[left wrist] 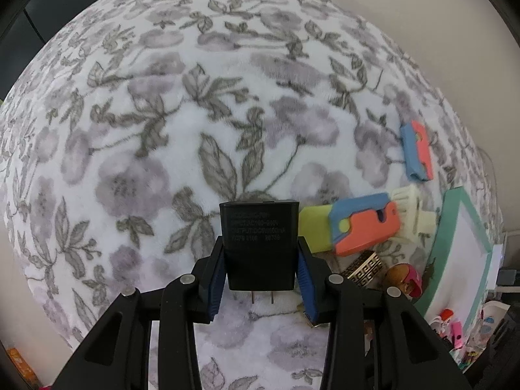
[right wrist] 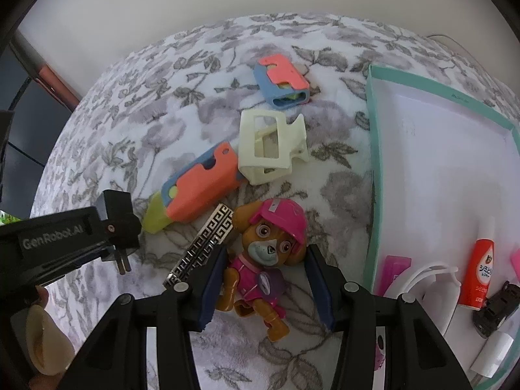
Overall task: Organize rigid objects
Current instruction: 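Grasp the black charger plug with the left tool while the right tool grasps the toy dog figure, then carry the charger plug and toy dog into the tray and open both tools, then move both tools back toward the patterned bar and toy knife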
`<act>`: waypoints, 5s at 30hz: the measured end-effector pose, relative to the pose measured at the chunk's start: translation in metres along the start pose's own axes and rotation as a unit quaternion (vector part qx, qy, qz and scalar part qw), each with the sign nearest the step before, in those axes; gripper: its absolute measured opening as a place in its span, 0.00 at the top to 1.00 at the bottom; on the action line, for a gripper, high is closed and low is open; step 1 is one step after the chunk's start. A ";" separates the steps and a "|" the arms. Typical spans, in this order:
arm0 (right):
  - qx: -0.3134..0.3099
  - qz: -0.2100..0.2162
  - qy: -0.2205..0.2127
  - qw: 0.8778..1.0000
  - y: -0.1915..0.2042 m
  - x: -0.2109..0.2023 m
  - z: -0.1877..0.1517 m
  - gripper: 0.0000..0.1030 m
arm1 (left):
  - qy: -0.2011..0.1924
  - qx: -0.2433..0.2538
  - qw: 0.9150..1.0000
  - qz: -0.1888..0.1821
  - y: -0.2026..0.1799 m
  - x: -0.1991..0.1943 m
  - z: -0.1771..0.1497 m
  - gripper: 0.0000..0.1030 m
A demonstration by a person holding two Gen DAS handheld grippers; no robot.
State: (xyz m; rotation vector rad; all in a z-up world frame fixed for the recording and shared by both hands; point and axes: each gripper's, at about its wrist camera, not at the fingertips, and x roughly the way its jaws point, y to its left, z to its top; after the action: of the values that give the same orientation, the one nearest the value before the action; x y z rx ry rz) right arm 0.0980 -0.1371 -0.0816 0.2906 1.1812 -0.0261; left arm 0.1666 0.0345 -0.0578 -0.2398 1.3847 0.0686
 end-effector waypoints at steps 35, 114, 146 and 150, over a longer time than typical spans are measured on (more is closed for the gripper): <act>0.193 -0.100 -0.148 0.965 -0.182 -0.156 0.001 0.50 | -0.083 0.237 0.958 -0.141 -0.197 -0.075 -0.070 0.60; 0.069 -0.069 -0.102 0.990 -0.069 -0.104 0.025 0.00 | -0.131 0.130 0.979 0.082 -0.058 -0.078 0.004 0.06; -0.041 -0.003 0.041 0.998 0.033 0.017 -0.006 0.00 | -0.036 0.049 0.994 0.088 0.030 -0.012 0.037 0.06; -0.046 -0.015 0.039 0.998 0.039 0.028 -0.007 0.00 | -0.036 0.048 0.994 0.091 0.031 -0.011 0.038 0.06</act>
State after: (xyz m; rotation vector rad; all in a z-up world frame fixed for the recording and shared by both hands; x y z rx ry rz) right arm 0.1092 -0.0943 -0.1010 0.1940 1.2616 0.0127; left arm 0.1954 0.0740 -0.0443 -0.0302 1.3312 0.1601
